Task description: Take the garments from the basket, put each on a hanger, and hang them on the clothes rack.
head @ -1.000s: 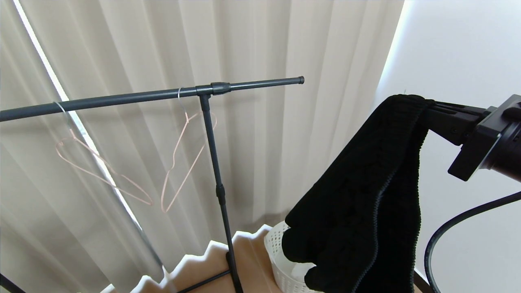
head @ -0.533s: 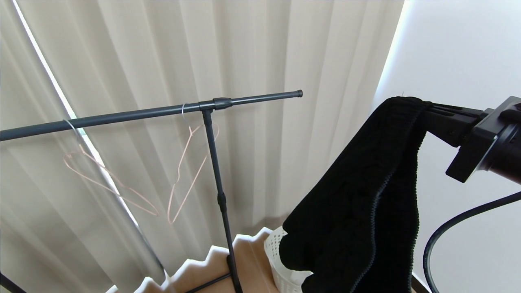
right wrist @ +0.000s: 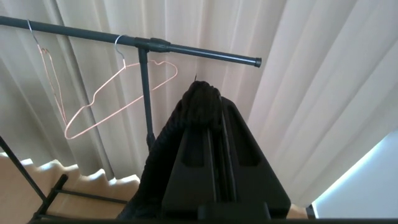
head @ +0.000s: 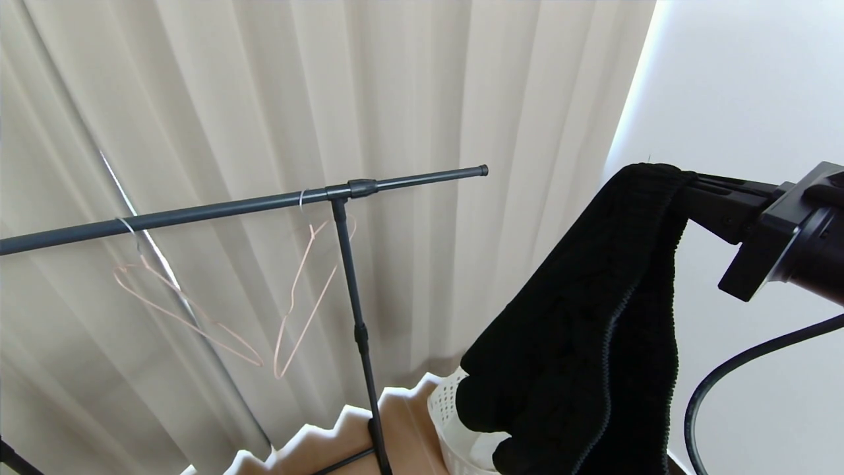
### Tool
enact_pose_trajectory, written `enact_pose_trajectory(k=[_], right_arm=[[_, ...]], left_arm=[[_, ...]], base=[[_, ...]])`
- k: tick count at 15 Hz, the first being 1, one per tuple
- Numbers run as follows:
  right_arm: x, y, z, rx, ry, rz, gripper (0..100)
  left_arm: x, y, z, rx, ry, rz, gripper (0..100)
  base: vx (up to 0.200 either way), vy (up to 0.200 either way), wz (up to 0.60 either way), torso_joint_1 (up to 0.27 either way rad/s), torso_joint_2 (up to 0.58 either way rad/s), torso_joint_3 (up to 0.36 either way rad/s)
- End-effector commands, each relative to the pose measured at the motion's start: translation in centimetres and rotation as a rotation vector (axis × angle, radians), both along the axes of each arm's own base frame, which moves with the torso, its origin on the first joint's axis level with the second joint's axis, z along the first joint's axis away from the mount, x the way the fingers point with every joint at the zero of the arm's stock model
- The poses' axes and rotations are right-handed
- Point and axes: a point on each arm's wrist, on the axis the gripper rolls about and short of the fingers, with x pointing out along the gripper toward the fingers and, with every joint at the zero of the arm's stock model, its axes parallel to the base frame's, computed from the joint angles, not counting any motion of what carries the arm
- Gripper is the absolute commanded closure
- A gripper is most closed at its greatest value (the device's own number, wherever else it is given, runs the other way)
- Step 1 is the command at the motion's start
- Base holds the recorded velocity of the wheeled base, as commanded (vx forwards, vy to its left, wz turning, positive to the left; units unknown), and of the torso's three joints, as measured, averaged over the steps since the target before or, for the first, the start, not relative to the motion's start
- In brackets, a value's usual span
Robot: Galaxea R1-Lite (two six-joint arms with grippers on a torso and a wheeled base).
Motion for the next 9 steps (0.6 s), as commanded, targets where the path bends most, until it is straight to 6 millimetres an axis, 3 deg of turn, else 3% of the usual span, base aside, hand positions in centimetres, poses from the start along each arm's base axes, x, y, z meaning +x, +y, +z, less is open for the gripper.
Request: enact_pose_trajectory(k=[1,4,6,9], right_arm=[[0.0,0.02,0.03,0.002,-0.002,0.001,100],[0.19,0.17,-0.59,-0.041,0.001,-0.001,100],[0.29,0.18,-0.71,-0.056,0.0,-0.004,100],[0.49,-0.01,-0.77,-0.056,0.002,-0.018,100]], left_arm=[[0.01,0.0,-0.01,0.0,0.002,0.001,0],[0.01,0.0,-0.01,-0.002,0.002,0.002,0],[0.01,0.0,-0.01,-0.002,0.002,0.002,0],[0.03,0.02,-0.02,0.002,0.0,0.011,0]], base=[[0.0,0.0,0.0,0.168,-0.36,-0.198],[0.0,0.0,0.0,0.139,-0.32,-0.17],[0.0,0.0,0.0,0.009,-0.04,-0.011],[0.0,0.0,0.6,0.001,0.0,0.001]])
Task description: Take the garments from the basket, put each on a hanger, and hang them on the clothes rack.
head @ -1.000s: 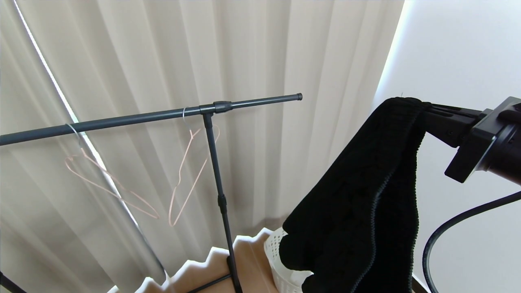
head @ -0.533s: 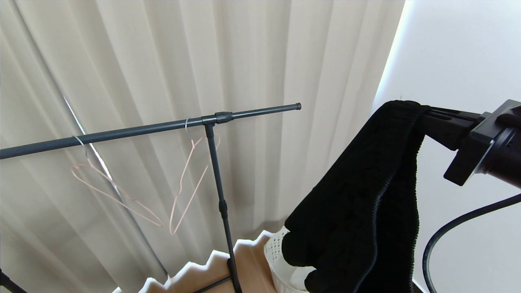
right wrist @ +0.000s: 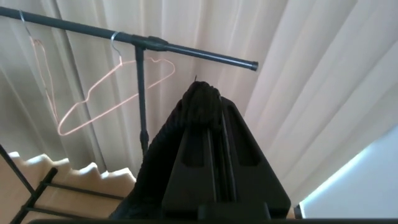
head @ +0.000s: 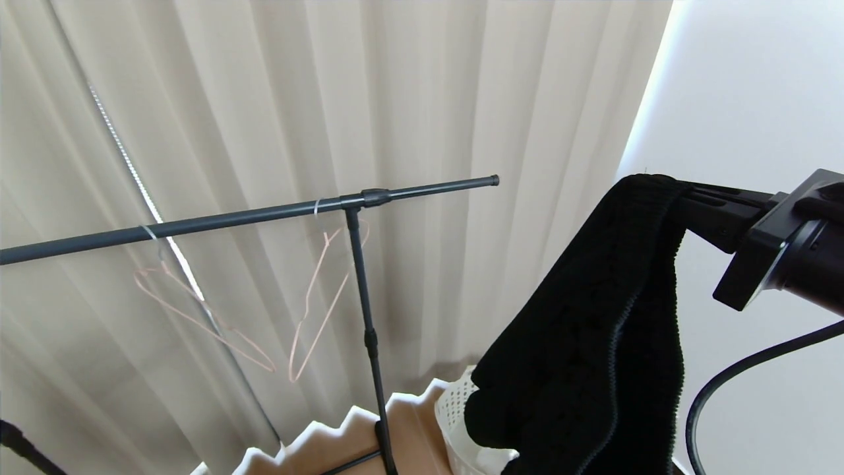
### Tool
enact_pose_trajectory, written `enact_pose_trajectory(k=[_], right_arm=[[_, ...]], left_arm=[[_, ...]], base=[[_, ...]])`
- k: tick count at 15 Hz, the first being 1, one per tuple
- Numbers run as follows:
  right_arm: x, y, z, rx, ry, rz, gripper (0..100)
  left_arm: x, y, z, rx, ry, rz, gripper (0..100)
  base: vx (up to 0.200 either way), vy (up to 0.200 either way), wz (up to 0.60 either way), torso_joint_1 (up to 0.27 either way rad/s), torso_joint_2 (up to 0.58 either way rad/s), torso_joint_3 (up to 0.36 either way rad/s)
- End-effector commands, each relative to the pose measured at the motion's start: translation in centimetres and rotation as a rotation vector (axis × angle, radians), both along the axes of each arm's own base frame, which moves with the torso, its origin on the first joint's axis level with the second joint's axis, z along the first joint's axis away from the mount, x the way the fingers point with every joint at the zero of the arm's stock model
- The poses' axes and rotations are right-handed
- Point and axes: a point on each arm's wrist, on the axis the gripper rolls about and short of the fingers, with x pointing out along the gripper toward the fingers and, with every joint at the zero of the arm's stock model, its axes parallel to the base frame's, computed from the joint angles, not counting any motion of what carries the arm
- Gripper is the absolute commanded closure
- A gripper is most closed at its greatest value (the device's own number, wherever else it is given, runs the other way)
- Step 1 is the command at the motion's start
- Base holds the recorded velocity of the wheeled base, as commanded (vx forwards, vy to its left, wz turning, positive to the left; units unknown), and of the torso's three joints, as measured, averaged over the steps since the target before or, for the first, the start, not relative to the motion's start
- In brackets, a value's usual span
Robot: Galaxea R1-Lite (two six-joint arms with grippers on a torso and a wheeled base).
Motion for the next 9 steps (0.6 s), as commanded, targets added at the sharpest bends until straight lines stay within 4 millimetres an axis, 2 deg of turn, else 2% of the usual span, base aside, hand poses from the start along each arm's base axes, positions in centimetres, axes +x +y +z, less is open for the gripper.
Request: enact_pose_trajectory(k=[1,3,5,9], right_arm=[[0.07,-0.01,0.0,0.0,0.0,-0.003,100],[0.06,-0.01,0.0,0.0,0.0,-0.001,100],[0.12,-0.01,0.02,0.0,0.0,-0.003,100],[0.1,0.02,-0.07,-0.001,0.003,-0.001,100]], left_arm=[[0.0,0.0,0.02,-0.001,0.001,0.002,0],[0.02,0.0,-0.02,0.0,0.002,0.002,0],[0.01,0.0,-0.03,-0.001,0.004,-0.001,0],[0.0,-0.01,0.01,-0.003,0.002,-0.003,0]], base=[[0.0,0.0,0.6,0.007,-0.01,-0.002],[0.0,0.0,0.6,0.019,0.0,-0.012],[0.0,0.0,0.0,0.0,0.0,0.0],[-0.2,0.0,0.0,0.005,0.01,0.004]])
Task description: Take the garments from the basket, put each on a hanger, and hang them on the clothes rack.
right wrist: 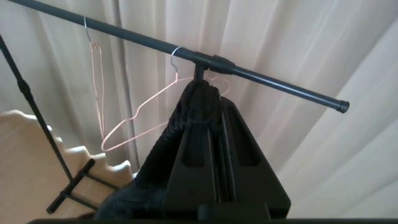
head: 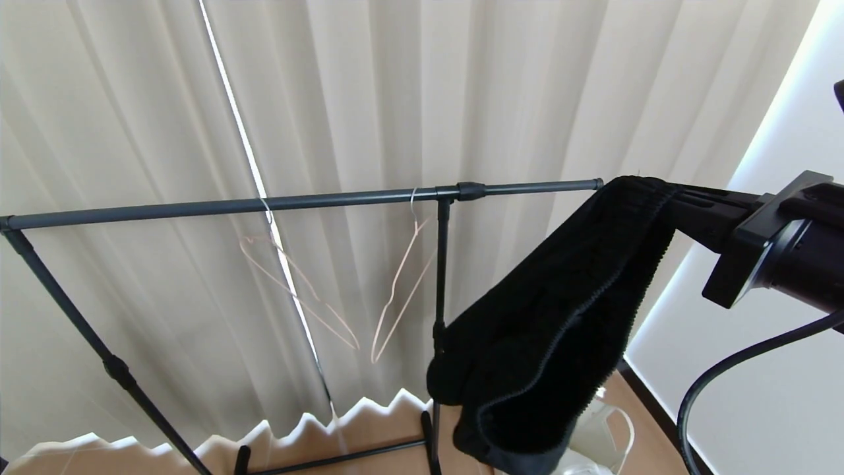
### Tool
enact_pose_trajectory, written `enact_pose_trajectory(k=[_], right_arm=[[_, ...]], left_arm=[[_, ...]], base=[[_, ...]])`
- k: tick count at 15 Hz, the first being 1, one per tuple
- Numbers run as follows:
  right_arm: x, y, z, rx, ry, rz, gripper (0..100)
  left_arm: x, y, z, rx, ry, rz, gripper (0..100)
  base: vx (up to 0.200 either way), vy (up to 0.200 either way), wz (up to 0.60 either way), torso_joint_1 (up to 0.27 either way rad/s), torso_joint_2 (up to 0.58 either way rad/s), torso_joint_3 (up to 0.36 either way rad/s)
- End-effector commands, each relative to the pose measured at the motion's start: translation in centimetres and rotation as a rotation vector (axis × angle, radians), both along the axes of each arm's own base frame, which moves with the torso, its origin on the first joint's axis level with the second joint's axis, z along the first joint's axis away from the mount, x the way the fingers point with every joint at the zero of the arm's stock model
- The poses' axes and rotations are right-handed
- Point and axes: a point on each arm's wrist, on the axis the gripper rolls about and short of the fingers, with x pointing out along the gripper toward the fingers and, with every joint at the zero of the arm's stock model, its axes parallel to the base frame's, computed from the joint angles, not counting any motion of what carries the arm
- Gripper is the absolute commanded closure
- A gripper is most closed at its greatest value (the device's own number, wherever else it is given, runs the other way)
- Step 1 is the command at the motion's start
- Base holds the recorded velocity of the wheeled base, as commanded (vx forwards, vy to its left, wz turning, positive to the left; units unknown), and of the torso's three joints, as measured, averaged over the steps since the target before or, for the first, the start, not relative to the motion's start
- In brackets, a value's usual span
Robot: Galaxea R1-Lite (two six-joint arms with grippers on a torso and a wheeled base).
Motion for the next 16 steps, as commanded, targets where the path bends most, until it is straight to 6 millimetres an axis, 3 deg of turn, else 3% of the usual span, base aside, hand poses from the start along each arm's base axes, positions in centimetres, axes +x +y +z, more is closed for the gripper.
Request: enact_pose_trajectory(k=[1,4,7,10,16], right_arm=[[-0.02,0.02,-0.02,-0.001,-0.001,0.001,100],[0.05,0.07,-0.12,-0.005,0.002,0.001,100],[0.14,0.14,-0.21,-0.008,0.005,0.001,100],[0.29,0.22,-0.33,-0.013,0.009,-0.002,100],[0.27,0.05,-0.29,-0.011,0.007,-0.008,100]], left_arm=[[0.0,0.0,0.03,0.0,0.0,0.0,0],[0.01,0.01,0.05,-0.003,-0.002,0.002,0],[0.01,0.01,0.05,-0.003,-0.002,0.005,0],[0.01,0.01,0.03,-0.003,0.0,0.005,0],[0.01,-0.01,-0.01,0.017,0.0,-0.007,0]], base=[[-0.2,0.0,0.0,-0.002,0.01,0.002],[-0.2,0.133,0.0,-0.014,0.0,0.001],[0.0,0.067,0.0,0.007,0.0,0.001],[0.0,0.0,0.6,0.002,0.0,0.002],[0.0,0.0,0.0,0.0,0.0,0.0]])
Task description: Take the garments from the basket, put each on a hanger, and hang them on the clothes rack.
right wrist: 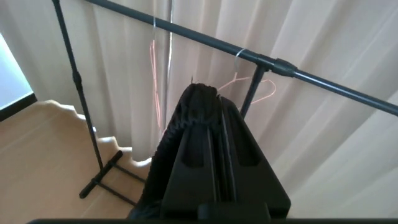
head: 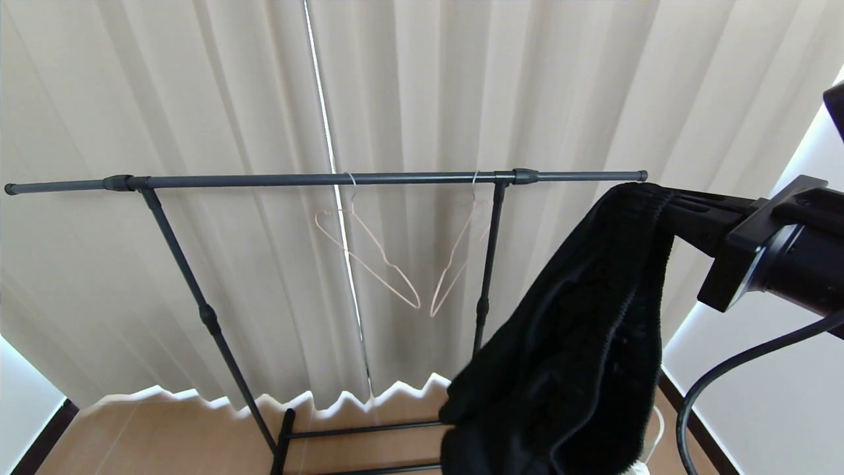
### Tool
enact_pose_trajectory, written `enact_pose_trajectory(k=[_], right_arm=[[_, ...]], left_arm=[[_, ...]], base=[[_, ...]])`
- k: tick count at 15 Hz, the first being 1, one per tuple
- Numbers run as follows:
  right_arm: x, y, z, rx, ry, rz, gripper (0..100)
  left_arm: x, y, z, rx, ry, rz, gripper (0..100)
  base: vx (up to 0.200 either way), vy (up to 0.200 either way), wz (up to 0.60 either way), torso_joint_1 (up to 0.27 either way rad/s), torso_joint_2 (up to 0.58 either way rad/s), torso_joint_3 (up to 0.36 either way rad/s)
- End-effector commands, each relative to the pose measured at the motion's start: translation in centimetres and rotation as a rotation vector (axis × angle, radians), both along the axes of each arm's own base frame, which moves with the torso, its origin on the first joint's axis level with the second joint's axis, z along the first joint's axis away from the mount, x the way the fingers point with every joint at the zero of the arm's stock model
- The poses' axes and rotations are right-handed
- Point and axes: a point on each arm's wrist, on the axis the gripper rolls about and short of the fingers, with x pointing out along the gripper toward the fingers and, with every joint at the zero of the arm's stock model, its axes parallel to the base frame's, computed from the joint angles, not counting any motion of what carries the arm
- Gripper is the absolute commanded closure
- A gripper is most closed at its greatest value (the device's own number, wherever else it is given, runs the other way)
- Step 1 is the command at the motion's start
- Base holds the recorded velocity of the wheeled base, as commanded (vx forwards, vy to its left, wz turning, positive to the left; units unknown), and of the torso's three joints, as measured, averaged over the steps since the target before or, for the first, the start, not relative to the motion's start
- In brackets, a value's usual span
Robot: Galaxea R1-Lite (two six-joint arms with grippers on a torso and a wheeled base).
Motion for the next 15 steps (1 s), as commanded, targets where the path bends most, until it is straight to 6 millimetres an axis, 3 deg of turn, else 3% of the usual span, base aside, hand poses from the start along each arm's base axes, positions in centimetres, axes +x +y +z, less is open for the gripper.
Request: enact_pose_trajectory(k=[1,3,5,6,7,9,11,12,13,14,15], right_arm=[[0.1,0.0,0.0,-0.001,0.0,-0.001,100],[1.1,0.8,-0.4,-0.034,0.019,-0.022,100],[4.4,3.1,-1.9,-0.07,0.085,-0.151,100],[4.8,3.4,-2.1,-0.063,0.098,-0.163,100],[6.3,4.6,-2.6,0.011,0.16,-0.185,100],[9.1,6.8,-3.0,0.141,0.291,-0.219,100],[9.7,7.3,-2.6,0.208,0.344,-0.235,100],[10.0,7.5,-1.8,0.278,0.378,-0.248,100],[10.0,7.5,-1.6,0.292,0.383,-0.251,100],[10.0,7.5,-1.6,0.293,0.384,-0.251,100],[9.8,7.3,-1.3,0.3,0.37,-0.27,100]], left_arm=[[0.0,0.0,0.0,0.009,0.003,-0.003,0],[0.1,0.0,0.0,0.061,0.009,-0.007,0],[1.5,-0.1,0.8,0.072,0.175,-0.061,0],[1.6,-0.1,1.2,0.065,0.185,-0.079,0],[2.8,-0.4,3.2,-0.001,0.253,-0.178,0],[7.2,-0.9,8.0,-0.119,0.413,-0.325,0],[10.5,-1.6,9.5,-0.128,0.507,-0.39,0],[14.2,-3.4,10.9,-0.178,0.61,-0.43,0],[16.2,-4.8,11.4,-0.19,0.651,-0.418,0],[16.5,-5.1,11.5,-0.192,0.66,-0.413,0],[20.3,-9.0,11.1,-0.167,0.751,-0.351,0]], base=[[0.0,0.0,0.0,0.0,0.0,0.0],[0.0,0.0,0.0,0.0,0.0,0.0],[0.0,0.0,0.0,0.0,0.0,0.0],[0.0,0.0,0.0,0.0,0.0,0.0],[0.0,0.0,0.0,0.0,0.0,0.0],[0.0,0.0,0.0,0.0,0.0,0.0],[0.0,0.0,0.0,0.0,0.0,0.0],[0.0,0.0,0.0,0.0,0.0,0.0],[0.0,0.0,0.0,0.0,0.0,0.0],[0.0,0.0,0.0,0.0,0.0,0.0],[0.0,0.0,0.0,0.0,0.0,0.0]])
